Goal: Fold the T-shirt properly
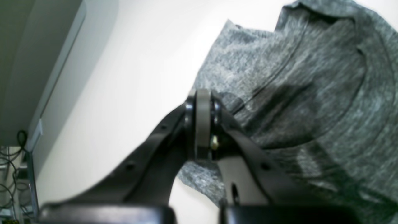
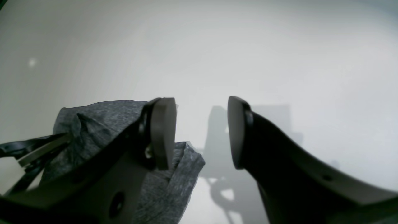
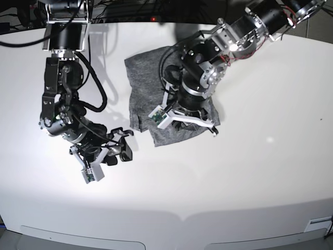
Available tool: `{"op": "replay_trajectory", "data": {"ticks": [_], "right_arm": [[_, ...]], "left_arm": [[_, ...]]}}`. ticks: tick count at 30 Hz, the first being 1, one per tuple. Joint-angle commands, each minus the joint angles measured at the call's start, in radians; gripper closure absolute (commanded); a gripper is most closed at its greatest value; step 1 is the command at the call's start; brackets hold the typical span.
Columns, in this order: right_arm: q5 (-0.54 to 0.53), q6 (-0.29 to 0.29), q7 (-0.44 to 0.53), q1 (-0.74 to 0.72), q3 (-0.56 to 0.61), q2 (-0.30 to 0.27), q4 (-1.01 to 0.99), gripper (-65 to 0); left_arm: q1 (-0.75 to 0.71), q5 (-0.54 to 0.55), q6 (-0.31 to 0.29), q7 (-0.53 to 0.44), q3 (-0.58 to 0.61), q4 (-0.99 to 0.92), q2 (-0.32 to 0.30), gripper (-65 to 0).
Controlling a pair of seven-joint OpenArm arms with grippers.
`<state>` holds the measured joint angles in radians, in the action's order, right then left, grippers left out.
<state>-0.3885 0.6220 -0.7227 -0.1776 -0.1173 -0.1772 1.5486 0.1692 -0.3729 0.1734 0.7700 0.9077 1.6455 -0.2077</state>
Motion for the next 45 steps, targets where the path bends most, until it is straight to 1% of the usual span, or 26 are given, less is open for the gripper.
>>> {"op": "replay_trajectory", "data": {"ticks": [1,4,6,9,11,13,16,19,21,24,27,32,36,40,43,45], "right_arm": [[-0.013,0.01,0.028,-0.025,-0.006,-0.006,0.021,-26.0],[-0.013,0.011,0.04,-0.025,-0.033,-0.006,0.023,-26.0],[-0.027,0.043,0.041,-0.025,-0.065,-0.006,0.023,-26.0],[-0.136,0.076,-0.018,-0.024,-0.125,-0.012,0.023,-26.0],[-0.192,0.076,-0.067,-0.019,-0.163,-0.024,0.023,-26.0],[-0.234,0.076,-0.098,-0.005,-0.191,-0.049,0.024,-26.0],[-0.244,0.076,-0.109,0.043,-0.211,-0.103,0.025,-26.0],[-0.244,0.076,-0.109,0.109,-0.226,-0.164,0.032,-26.0],[-0.248,0.076,-0.109,0.161,-0.242,-0.192,0.054,-26.0],[-0.312,0.076,-0.146,0.247,-0.294,-0.208,0.125,-26.0],[-0.379,0.076,-0.201,0.34,-0.373,-0.208,0.233,-26.0],[-0.447,0.076,-0.232,0.511,-0.526,-0.208,0.407,-26.0],[-0.52,0.076,-0.296,0.669,-0.634,-0.209,0.495,-26.0],[-0.58,0.076,-0.316,0.834,-0.735,-0.208,0.563,-26.0],[-0.623,0.076,-0.377,0.944,-0.789,-0.208,0.586,-26.0],[-0.637,0.076,-0.411,1.022,-0.797,-0.204,0.586,-26.0]], "left_arm": [[0.017,-0.031,0.011,-0.018,-0.015,0.035,0.005,0.0],[0.016,-0.016,0.042,-0.046,-0.073,0.048,0.005,0.0],[0.016,0.014,0.048,-0.049,-0.145,0.048,0.003,0.0],[0.016,0.099,0.047,-0.047,-0.278,0.048,-0.01,0.0],[0.01,0.151,0.045,-0.035,-0.363,0.05,-0.019,0.0],[-0.004,0.197,0.039,-0.03,-0.433,0.057,-0.043,0.0],[-0.06,0.235,-0.015,-0.036,-0.514,0.102,-0.116,0.0],[-0.13,0.271,-0.021,-0.037,-0.581,0.18,-0.206,0.0],[-0.185,0.306,-0.021,-0.031,-0.63,0.244,-0.263,0.0],[-0.288,0.33,-0.021,-0.02,-0.718,0.345,-0.328,0.0],[-0.404,0.35,-0.025,-0.011,-0.807,0.44,-0.368,0.0],[-0.595,0.358,-0.042,-0.008,-0.927,0.542,-0.375,0.0],[-0.747,0.375,-0.047,0.019,-0.978,0.563,-0.375,0.0],[-0.887,0.374,-0.047,0.01,-1.017,0.563,-0.374,0.0],[-0.988,0.374,-0.047,0.018,-1.047,0.563,-0.374,0.0],[-1.072,0.37,-0.05,0.009,-1.053,0.563,-0.375,0.0]]}}
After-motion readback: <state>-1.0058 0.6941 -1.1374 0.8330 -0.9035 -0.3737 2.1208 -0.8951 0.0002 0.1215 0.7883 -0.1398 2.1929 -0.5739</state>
